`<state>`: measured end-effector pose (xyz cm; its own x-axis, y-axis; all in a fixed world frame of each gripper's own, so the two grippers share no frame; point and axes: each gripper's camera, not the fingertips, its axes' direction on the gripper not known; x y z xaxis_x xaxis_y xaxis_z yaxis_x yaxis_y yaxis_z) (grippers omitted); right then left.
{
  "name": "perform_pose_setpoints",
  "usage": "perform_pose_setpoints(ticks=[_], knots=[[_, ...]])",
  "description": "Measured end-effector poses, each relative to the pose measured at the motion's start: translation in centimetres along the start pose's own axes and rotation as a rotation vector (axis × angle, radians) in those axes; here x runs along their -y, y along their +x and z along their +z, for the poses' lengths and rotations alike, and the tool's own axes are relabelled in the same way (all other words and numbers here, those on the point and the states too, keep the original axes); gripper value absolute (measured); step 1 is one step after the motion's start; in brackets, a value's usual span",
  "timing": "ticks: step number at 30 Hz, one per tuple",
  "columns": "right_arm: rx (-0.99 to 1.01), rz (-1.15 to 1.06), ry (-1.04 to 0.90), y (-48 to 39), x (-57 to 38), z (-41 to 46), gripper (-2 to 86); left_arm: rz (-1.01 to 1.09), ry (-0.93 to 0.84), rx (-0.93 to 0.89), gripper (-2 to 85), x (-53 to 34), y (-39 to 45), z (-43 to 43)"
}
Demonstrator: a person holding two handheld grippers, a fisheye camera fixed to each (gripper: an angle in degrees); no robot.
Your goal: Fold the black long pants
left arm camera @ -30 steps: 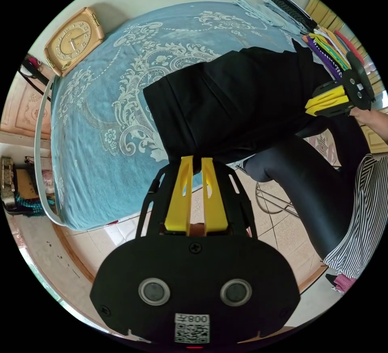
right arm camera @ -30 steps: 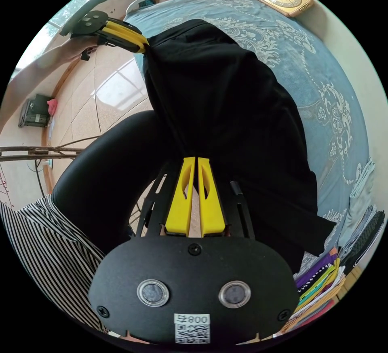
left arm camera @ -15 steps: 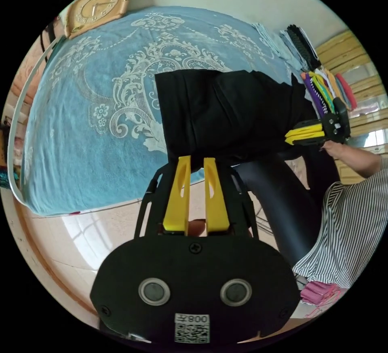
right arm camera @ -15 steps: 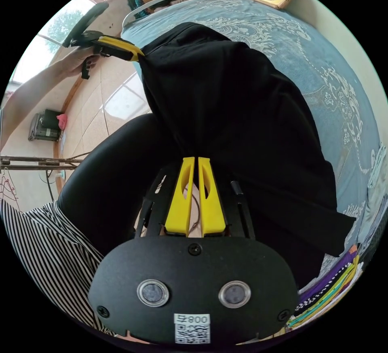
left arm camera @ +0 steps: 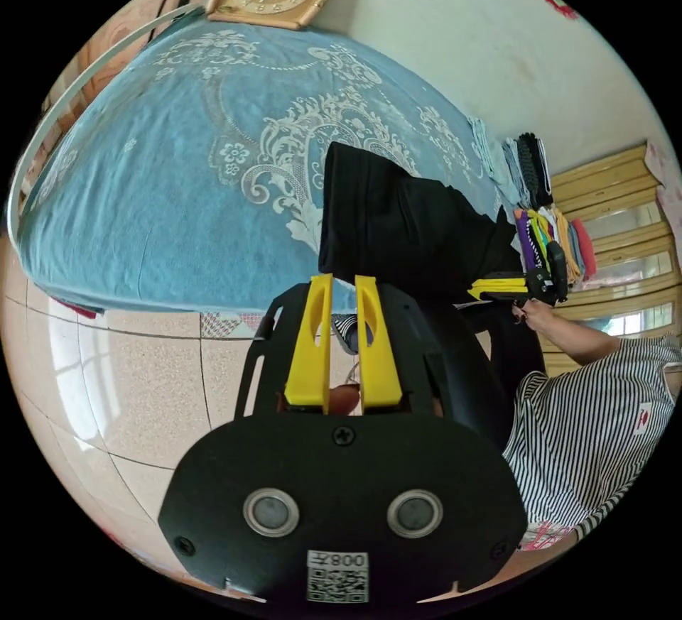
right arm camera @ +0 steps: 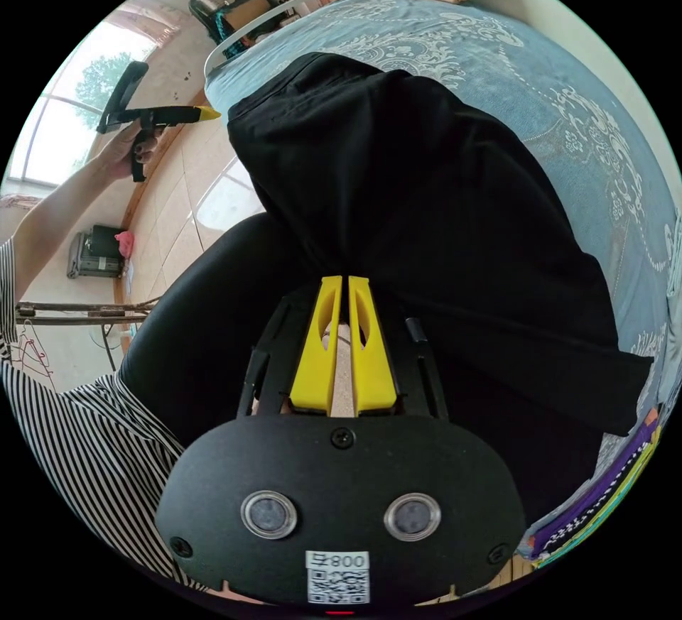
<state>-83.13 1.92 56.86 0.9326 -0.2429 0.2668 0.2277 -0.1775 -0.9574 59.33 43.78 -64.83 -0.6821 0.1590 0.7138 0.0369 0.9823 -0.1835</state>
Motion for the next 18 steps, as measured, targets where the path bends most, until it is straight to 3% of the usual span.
perform_pose_setpoints(ticks=[7,11,18], knots=[[0.044,0.045,0.039,2.6,-0.3,4.1,2.6,0.133,-0.004,-0.109,3.6,0.5,9.3,5.8],[0.129,0.091,0.036,4.8,-1.0,6.2,2.4,0.112,-0.091,0.011,1.4,1.0,12.0,9.6],[0.176,0.170,0.101,8.7,-3.5,7.6,0.5,0.063,-0.067,0.019,0.2,1.2,15.4,9.9]])
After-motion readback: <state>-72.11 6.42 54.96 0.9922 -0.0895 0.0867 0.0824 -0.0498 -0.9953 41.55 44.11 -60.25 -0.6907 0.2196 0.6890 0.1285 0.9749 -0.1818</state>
